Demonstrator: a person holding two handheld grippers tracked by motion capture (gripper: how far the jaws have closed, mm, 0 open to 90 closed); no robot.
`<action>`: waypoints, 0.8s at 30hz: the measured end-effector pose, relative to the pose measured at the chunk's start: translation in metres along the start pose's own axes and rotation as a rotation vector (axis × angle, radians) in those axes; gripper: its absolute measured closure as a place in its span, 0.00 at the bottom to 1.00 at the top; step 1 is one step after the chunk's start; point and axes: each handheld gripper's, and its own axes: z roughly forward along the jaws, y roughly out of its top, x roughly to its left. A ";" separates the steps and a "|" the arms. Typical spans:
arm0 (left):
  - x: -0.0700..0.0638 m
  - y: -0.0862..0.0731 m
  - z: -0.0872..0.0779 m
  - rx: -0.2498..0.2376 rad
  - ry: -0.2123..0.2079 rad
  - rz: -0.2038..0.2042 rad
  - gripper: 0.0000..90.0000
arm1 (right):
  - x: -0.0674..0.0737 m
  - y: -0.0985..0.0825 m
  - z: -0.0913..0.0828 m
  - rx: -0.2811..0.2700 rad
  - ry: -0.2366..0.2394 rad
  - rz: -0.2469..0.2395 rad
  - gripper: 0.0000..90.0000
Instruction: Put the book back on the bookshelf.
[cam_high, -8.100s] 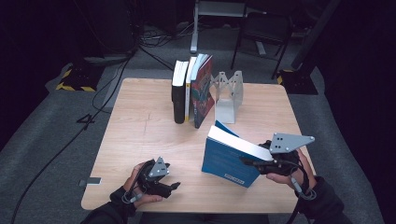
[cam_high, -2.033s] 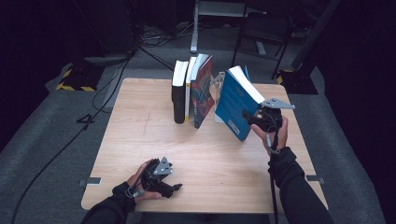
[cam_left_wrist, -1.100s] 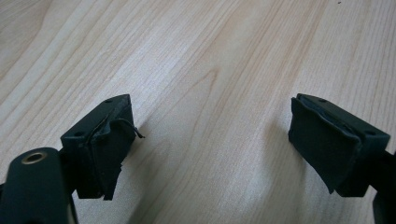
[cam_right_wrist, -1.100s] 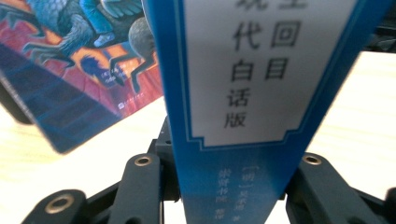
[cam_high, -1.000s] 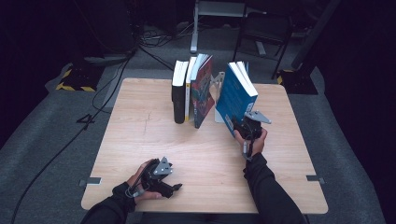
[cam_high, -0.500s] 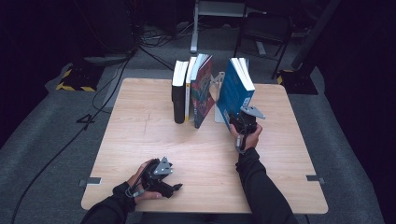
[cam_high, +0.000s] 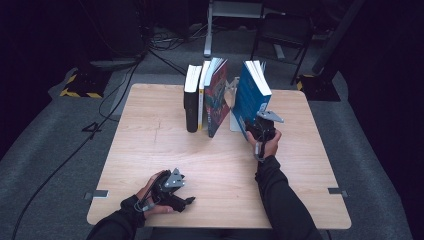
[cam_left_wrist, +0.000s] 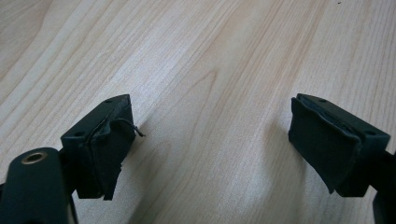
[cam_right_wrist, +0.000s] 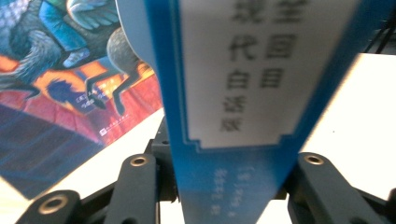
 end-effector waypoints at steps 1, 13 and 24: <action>0.000 0.000 0.000 0.000 0.000 0.000 0.16 | -0.001 0.000 -0.001 0.004 0.005 -0.012 0.62; 0.000 0.000 0.000 0.000 0.000 -0.001 0.16 | -0.011 -0.007 -0.021 0.006 0.088 -0.069 0.67; 0.000 0.000 0.000 0.001 0.000 -0.003 0.16 | 0.004 -0.005 -0.013 -0.022 0.012 -0.050 0.68</action>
